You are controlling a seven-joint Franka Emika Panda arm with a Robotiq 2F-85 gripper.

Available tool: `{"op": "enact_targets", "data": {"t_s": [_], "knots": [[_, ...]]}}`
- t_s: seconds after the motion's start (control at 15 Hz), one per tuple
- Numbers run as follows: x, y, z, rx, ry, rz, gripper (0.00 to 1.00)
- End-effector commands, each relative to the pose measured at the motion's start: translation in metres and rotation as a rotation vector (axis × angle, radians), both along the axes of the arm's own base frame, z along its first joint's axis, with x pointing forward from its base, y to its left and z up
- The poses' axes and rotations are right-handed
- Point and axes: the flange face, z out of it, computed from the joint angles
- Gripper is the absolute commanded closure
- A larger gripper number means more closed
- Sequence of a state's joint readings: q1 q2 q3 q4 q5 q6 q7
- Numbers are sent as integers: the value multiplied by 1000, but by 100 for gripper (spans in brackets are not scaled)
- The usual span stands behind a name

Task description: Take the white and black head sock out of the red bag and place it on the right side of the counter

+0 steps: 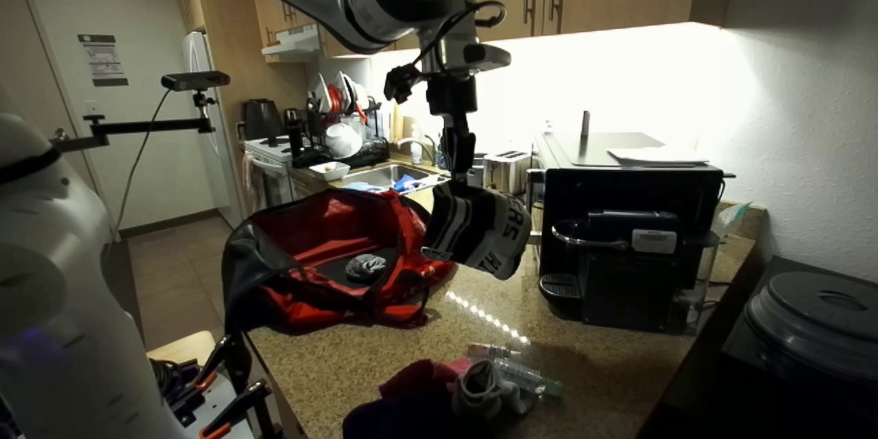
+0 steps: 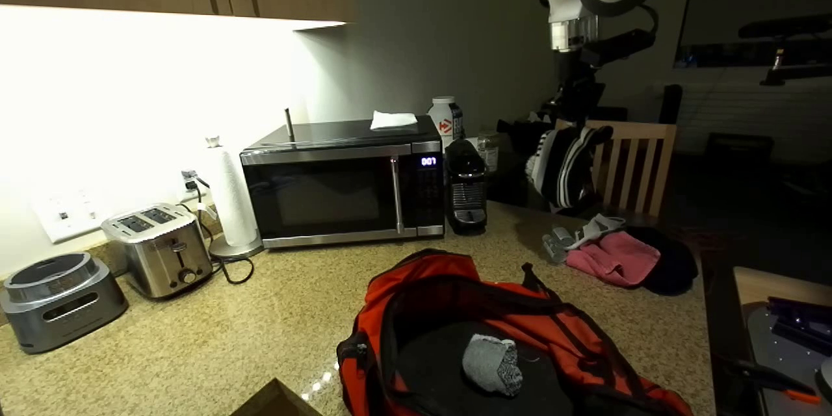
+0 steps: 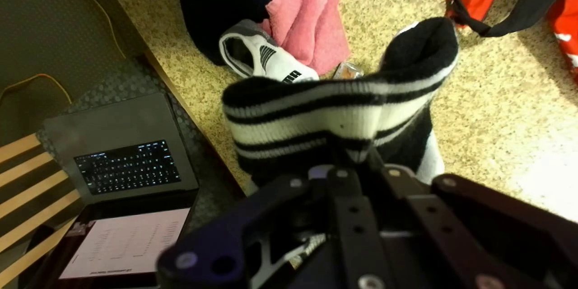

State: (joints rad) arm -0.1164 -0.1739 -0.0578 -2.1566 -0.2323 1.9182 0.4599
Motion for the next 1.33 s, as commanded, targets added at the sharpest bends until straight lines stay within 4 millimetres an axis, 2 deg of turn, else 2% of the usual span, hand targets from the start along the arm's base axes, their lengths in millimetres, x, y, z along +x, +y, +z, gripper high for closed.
{"op": "enact_targets", "data": {"t_s": [0.0,0.4,0.6,0.73,1.27], "knots": [[-4,-5,-9,-29,-10,16,61],[-5,-6,-10,-36,-16,21,22],[-5,0,-7,-28,-10,10,3],[-6,8,-4,-12,-10,20,0],[-9,42,4,7,0,87,0]]}}
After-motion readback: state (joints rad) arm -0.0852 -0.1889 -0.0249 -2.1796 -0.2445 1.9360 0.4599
